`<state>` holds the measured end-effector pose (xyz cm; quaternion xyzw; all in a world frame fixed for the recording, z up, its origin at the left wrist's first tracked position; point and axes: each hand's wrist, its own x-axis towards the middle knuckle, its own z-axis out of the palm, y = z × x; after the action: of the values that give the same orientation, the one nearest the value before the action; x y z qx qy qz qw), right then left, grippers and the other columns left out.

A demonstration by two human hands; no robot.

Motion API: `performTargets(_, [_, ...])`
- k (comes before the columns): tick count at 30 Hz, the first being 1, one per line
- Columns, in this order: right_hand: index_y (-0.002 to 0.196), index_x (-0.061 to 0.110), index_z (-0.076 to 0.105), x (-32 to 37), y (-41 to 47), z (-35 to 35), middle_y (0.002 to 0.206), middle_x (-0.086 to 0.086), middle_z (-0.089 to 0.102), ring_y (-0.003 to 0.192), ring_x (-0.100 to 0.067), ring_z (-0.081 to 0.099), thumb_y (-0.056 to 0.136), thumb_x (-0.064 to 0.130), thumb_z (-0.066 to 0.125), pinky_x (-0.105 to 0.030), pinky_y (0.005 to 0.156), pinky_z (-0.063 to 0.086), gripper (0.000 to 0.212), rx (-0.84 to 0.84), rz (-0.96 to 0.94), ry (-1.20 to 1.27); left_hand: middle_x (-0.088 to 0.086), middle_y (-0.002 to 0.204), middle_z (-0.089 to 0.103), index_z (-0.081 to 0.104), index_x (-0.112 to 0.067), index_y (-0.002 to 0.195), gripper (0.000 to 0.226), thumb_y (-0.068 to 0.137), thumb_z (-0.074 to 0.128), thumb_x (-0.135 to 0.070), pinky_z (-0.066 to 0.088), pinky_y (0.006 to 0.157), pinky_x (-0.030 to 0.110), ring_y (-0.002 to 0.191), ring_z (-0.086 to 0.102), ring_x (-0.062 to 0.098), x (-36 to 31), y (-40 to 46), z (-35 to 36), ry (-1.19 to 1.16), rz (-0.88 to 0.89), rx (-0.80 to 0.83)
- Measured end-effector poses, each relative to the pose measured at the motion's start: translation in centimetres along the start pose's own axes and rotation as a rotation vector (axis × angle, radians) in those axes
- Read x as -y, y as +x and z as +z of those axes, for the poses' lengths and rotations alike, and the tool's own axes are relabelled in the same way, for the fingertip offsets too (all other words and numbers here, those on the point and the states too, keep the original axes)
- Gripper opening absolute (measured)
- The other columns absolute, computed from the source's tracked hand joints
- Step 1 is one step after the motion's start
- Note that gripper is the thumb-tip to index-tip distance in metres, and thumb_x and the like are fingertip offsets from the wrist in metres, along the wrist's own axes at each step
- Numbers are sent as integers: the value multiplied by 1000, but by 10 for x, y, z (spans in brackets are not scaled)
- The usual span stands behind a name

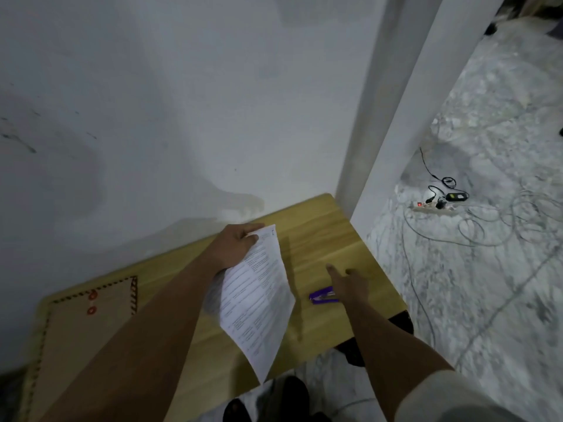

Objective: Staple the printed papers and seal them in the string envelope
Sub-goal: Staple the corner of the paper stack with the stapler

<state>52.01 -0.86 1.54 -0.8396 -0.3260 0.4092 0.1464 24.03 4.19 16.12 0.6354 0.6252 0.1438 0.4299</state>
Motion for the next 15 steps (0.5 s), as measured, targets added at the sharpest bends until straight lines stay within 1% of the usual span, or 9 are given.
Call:
performTargets(2, [138, 8, 55, 9, -1, -2, 133, -15, 60, 116, -32, 60, 89, 70, 53, -36, 81, 45, 80, 7, -62, 9, -2, 148, 57, 57, -25, 144, 41, 104, 57, -22, 37, 117, 32, 136, 53, 16, 0, 3, 0, 7, 7, -10])
performTargets(3, [128, 2, 62, 14, -2, -4, 122, -16, 66, 107, -31, 64, 92, 63, 55, -36, 78, 46, 71, 26, -105, 52, -2, 149, 56, 57, -23, 145, 42, 103, 59, -23, 36, 115, 28, 138, 52, 16, -1, 3, -1, 6, 16, -23])
performTargets(5, [104, -7, 69, 23, 0, -4, 93, -16, 68, 85, -29, 64, 94, 55, 58, -46, 81, 53, 64, 110, -159, 165, -6, 146, 57, 58, -20, 144, 43, 102, 62, -23, 36, 107, 21, 135, 52, 12, -4, 6, -2, -7, 30, -41])
performTargets(6, [101, -6, 70, 27, -1, -5, 89, -14, 68, 80, -27, 62, 93, 55, 60, -48, 86, 55, 63, 171, -134, 214, -9, 143, 56, 58, -19, 144, 43, 101, 63, -22, 36, 102, 17, 131, 53, 7, -6, 7, -3, -9, 33, -39])
performTargets(9, [107, 10, 71, 36, -4, -4, 105, -8, 71, 90, -26, 67, 88, 58, 64, -47, 87, 58, 52, 391, -29, 339, -8, 135, 59, 58, -16, 143, 44, 100, 65, -23, 36, 83, -2, 119, 50, 1, -7, 13, -5, -12, 55, -38])
performTargets(10, [112, 14, 70, 38, -4, -2, 110, -6, 71, 96, -26, 69, 86, 58, 65, -48, 88, 59, 51, 457, -30, 376, -8, 133, 60, 58, -17, 143, 45, 99, 66, -24, 36, 78, -5, 118, 51, 0, -6, 15, -5, -15, 60, -33])
performTargets(12, [120, 18, 70, 40, -1, 5, 119, -8, 72, 110, -33, 69, 78, 55, 74, -57, 93, 56, 56, 619, 10, 505, -15, 126, 59, 60, -20, 141, 44, 98, 69, -26, 37, 78, -3, 112, 55, -3, -3, 18, -6, -16, 58, -16])
performTargets(13, [120, 18, 71, 41, -1, 6, 122, -10, 71, 114, -36, 67, 74, 49, 79, -62, 96, 52, 56, 679, 26, 563, -19, 122, 60, 63, -24, 138, 42, 97, 70, -27, 40, 78, -1, 105, 59, -8, 1, 19, -7, -12, 57, -4])
performTargets(15, [112, 14, 73, 41, 4, 10, 121, -14, 72, 113, -40, 67, 73, 34, 83, -65, 97, 50, 45, 676, -16, 594, -19, 115, 69, 69, -30, 128, 35, 94, 73, -36, 49, 83, 12, 94, 63, -11, 14, 23, -8, 29, 32, 18])
